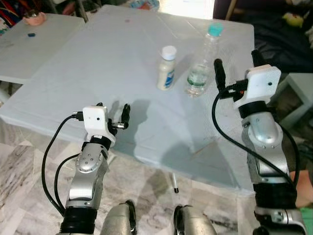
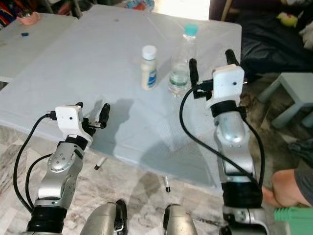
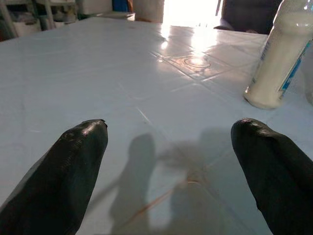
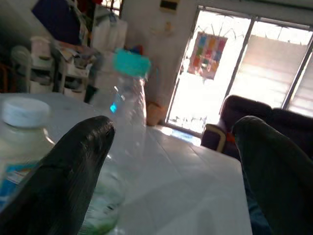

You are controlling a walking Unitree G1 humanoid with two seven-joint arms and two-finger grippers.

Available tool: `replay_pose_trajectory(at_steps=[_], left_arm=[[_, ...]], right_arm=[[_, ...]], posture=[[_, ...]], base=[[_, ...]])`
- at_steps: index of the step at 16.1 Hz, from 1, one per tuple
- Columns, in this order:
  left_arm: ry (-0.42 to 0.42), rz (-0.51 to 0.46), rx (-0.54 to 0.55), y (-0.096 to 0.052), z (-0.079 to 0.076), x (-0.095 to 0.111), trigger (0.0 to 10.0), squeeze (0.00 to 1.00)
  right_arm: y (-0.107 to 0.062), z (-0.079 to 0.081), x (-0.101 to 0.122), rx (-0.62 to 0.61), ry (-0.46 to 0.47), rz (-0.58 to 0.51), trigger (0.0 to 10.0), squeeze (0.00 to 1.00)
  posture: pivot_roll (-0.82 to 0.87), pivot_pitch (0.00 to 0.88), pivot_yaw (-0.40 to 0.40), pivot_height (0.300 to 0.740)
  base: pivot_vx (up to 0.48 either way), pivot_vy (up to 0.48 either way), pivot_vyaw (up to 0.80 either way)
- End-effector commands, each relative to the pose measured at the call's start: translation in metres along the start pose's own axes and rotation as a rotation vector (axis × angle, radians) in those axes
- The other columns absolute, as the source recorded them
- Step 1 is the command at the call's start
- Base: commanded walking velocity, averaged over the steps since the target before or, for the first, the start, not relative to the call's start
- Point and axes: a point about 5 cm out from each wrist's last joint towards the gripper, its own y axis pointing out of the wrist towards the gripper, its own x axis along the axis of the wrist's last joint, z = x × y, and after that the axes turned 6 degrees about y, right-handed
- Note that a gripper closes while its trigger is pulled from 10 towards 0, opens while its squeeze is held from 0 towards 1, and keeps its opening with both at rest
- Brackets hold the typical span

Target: Restocking fridge

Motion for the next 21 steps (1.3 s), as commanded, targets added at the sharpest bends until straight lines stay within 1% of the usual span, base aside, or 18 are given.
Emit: replay_pose_trajectory(at_steps=[1, 3, 7, 9, 10, 11, 14, 16, 17, 19, 20, 21], left_arm=[[0.012, 0.007, -0.001, -0.002, 0.001, -0.001, 10.0, 0.00], [0.016, 0.007, -0.005, 0.000, 0.001, 0.000, 10.0, 0.00], [0.024, 0.005, -0.005, 0.000, 0.003, 0.001, 10.0, 0.00], [0.026, 0.006, -0.004, 0.000, 0.003, 0.001, 10.0, 0.00], [0.027, 0.006, -0.003, 0.000, 0.003, 0.001, 10.0, 0.00], [0.028, 0.006, -0.003, 0.000, 0.003, 0.001, 10.0, 0.00], [0.029, 0.006, -0.002, 0.000, 0.003, 0.002, 10.0, 0.00], [0.029, 0.008, -0.007, 0.000, 0.003, 0.002, 10.0, 0.00], [0.030, 0.010, -0.011, 0.000, 0.002, 0.002, 10.0, 0.00], [0.030, 0.012, -0.018, 0.001, 0.000, 0.002, 10.0, 0.00], [0.029, 0.013, -0.023, 0.002, -0.001, 0.002, 10.0, 0.00], [0.030, 0.014, -0.024, 0.002, -0.001, 0.001, 10.0, 0.00]], right_arm=[[0.006, -0.002, 0.004, 0.005, 0.002, -0.024, 10.0, 0.00], [0.015, 0.002, 0.008, 0.057, 0.003, -0.042, 10.0, 0.00], [0.029, 0.006, 0.012, 0.101, 0.020, -0.068, 10.0, 0.00], [0.039, 0.008, 0.015, 0.126, 0.042, -0.085, 10.0, 0.00], [0.044, 0.013, 0.019, 0.163, 0.063, -0.101, 10.0, 0.00], [0.045, 0.015, 0.020, 0.175, 0.066, -0.104, 10.0, 0.00], [0.049, 0.016, 0.021, 0.179, 0.093, -0.114, 10.0, 0.00], [0.058, 0.010, 0.023, 0.136, 0.149, -0.109, 10.0, 0.00], [0.062, 0.008, 0.023, 0.133, 0.157, -0.105, 10.0, 0.00], [0.066, 0.011, 0.022, 0.147, 0.170, -0.093, 10.0, 0.00], [0.071, 0.013, 0.020, 0.147, 0.187, -0.078, 3.5, 0.00], [0.074, 0.015, 0.018, 0.142, 0.202, -0.064, 0.5, 0.00]], posture=[[-0.05, 0.139, 0.019, 0.740], [-0.04, 0.142, 0.025, 0.740], [-0.03, 0.146, 0.028, 0.740], [-0.03, 0.147, 0.028, 0.740], [-0.02, 0.148, 0.028, 0.740], [-0.02, 0.148, 0.028, 0.740], [-0.02, 0.151, 0.028, 0.740], [-0.02, 0.153, 0.033, 0.740], [-0.02, 0.155, 0.035, 0.740], [-0.02, 0.156, 0.038, 0.740], [-0.01, 0.156, 0.038, 0.740], [-0.01, 0.155, 0.037, 0.740]], base=[[0.000, 0.000, 0.00], [0.000, 0.000, 0.00], [0.000, 0.000, 0.00], [0.000, 0.000, 0.00], [0.000, 0.000, 0.00], [0.000, 0.000, 0.00], [0.000, 0.000, 0.00], [0.000, 0.000, 0.00], [0.000, 0.000, 0.00], [0.000, 0.000, 0.00], [0.000, 0.000, 0.00], [0.000, 0.000, 0.00]])
